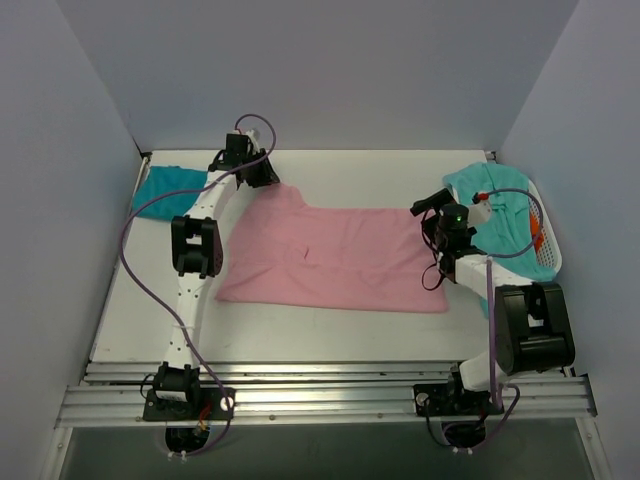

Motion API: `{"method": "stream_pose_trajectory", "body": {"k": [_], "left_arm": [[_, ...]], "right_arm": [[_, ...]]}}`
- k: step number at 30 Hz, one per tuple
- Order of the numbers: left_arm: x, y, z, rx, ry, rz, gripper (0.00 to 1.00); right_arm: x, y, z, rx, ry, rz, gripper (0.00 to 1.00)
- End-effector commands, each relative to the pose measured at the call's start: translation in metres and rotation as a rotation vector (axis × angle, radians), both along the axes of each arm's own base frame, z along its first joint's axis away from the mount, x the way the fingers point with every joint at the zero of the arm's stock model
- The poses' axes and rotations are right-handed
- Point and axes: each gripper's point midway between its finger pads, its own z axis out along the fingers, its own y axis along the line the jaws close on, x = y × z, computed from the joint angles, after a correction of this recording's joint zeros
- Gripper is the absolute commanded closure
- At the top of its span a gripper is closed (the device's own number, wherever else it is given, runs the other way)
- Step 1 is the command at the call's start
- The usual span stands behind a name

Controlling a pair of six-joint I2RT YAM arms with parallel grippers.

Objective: Fold and stack the t-shirts
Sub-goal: Grap the side of the flattened tshirt furthest away from the robot with both arms

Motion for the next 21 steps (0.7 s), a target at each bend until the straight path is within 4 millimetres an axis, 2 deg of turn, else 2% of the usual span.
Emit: {"method": "stream_pose_trajectory", "body": {"k": [1,5,6,12,17,18,20,21], "left_arm": [[-0.025,0.004,-0.048,0.05,0.153,0.001,0.62],[-0.026,0.004,-0.049,0.05,0.158,0.004,0.71],[-0.025,0.004,-0.048,0.049,0.155,0.004,0.78],[-0.026,0.005,-0.049,0.053,0.161,0.007,0.97],[-0.025,0.006,-0.044,0.042,0.147,0.008,0.98],[-0.019,0.008,-0.039,0.032,0.114,0.013,0.98],[-0.024,0.011,-0.039,0.015,0.12,0.027,0.98],[-0.019,0.014,-0.036,0.006,0.099,0.036,0.98]], "right_arm": [[0.002,-0.005,0.011,0.015,-0.049,-0.01,0.0],[0.001,-0.008,0.009,0.019,-0.046,-0.013,0.0],[0.001,-0.009,0.009,0.021,-0.046,-0.016,0.0],[0.003,-0.009,0.003,0.022,-0.034,-0.015,0.0],[0.004,-0.014,0.006,0.01,-0.038,-0.032,0.0],[0.004,-0.016,0.006,0.004,-0.03,-0.037,0.0],[0.009,-0.02,0.011,-0.015,-0.037,-0.051,0.0],[0.011,-0.021,0.006,-0.022,-0.018,-0.052,0.0]]}}
